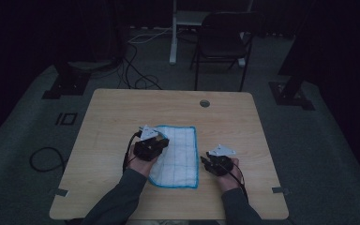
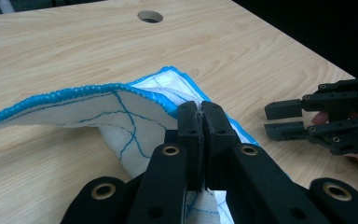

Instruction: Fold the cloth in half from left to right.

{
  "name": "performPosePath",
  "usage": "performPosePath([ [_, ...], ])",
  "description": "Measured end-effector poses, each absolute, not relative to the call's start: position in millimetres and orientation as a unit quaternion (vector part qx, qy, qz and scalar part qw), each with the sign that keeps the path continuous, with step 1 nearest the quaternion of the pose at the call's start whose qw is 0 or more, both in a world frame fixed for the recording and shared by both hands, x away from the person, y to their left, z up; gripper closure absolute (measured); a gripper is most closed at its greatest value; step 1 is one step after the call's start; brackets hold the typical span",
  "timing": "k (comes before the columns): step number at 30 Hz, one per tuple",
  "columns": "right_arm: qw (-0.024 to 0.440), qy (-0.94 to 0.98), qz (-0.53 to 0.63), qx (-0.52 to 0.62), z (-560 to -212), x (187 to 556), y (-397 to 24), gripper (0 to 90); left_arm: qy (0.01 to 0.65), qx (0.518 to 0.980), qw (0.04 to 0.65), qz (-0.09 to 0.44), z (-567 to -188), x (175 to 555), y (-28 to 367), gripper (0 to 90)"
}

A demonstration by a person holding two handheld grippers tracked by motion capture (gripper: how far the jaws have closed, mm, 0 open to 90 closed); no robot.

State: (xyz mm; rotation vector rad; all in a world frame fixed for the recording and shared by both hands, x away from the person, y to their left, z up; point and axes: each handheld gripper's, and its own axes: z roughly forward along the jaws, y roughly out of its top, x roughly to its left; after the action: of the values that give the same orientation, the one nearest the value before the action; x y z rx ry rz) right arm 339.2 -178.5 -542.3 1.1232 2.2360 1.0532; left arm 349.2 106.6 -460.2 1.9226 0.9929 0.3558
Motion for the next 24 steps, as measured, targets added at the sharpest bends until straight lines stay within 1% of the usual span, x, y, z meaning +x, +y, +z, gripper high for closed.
performPosePath([
  [11, 0.212, 0.805, 0.379, 0.404, -542.2, 339.2, -179.0, 65.0, 0.393, 0.79, 0.45, 0.14, -464.5, 353.4, 90.4, 88.1],
  [24, 0.213, 0.806, 0.377, 0.403, -542.4, 338.8, -178.7, 65.1, 0.388, 0.796, 0.444, 0.134, -470.1, 356.0, 81.4, 88.0],
])
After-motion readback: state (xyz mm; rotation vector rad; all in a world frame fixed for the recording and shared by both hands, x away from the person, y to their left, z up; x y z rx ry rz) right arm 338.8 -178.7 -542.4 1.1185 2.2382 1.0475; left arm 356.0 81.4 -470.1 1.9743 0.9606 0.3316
